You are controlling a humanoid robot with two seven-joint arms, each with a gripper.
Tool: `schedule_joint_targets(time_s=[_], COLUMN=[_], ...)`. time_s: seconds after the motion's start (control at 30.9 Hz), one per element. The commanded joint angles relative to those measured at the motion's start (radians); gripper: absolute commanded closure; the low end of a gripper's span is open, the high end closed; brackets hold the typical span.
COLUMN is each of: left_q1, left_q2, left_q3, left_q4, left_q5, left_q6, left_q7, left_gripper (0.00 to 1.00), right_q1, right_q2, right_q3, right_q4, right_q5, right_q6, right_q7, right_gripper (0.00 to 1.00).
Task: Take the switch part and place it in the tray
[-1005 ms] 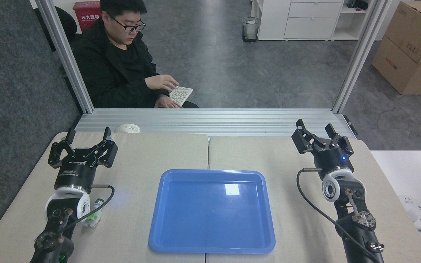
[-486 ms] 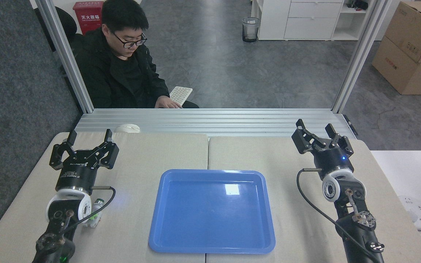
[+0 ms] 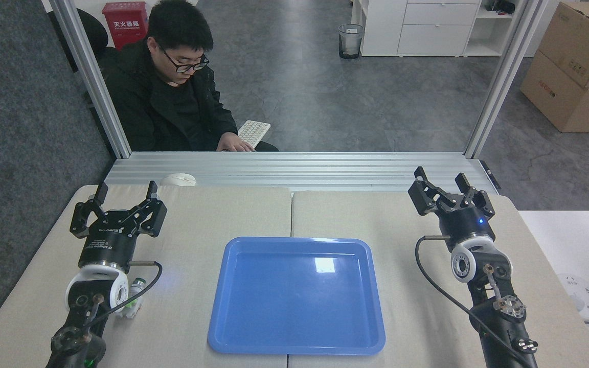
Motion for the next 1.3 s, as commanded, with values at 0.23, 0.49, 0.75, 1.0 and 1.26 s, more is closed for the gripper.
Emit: schedule_joint_targets(time_s=[0.23,0.49,0.75,1.0,1.26], left_q1=[0.003,0.005,0.005,0.005,0.006], left_q2=[-0.003,-0.004,-0.004,-0.004,-0.004], left_q3=[-0.018,-0.018,-0.018,-0.017,-0.017], left_q4=[0.003,0.001,0.001,0.001,0.001], left_q5=[0.0,0.0,0.0,0.002,0.002], left_q6=[0.001,-0.001,0.001,0.001,0.001], left_q7=[0.0,0.0,0.0,0.0,0.0], left_gripper=[0.01,0.01,0.01,0.01,0.01], right_q1=[0.0,0.0,0.0,0.0,0.0], right_q2=[0.002,0.002,0.002,0.002,0.002], right_q3=[0.0,0.0,0.0,0.0,0.0], right_q4=[0.0,0.0,0.0,0.0,0.0], right_q5=[0.0,0.0,0.0,0.0,0.0], right_q6=[0.0,0.0,0.0,0.0,0.0], right_q7=[0.0,0.0,0.0,0.0,0.0], right_gripper=[0.0,0.0,0.0,0.0,0.0])
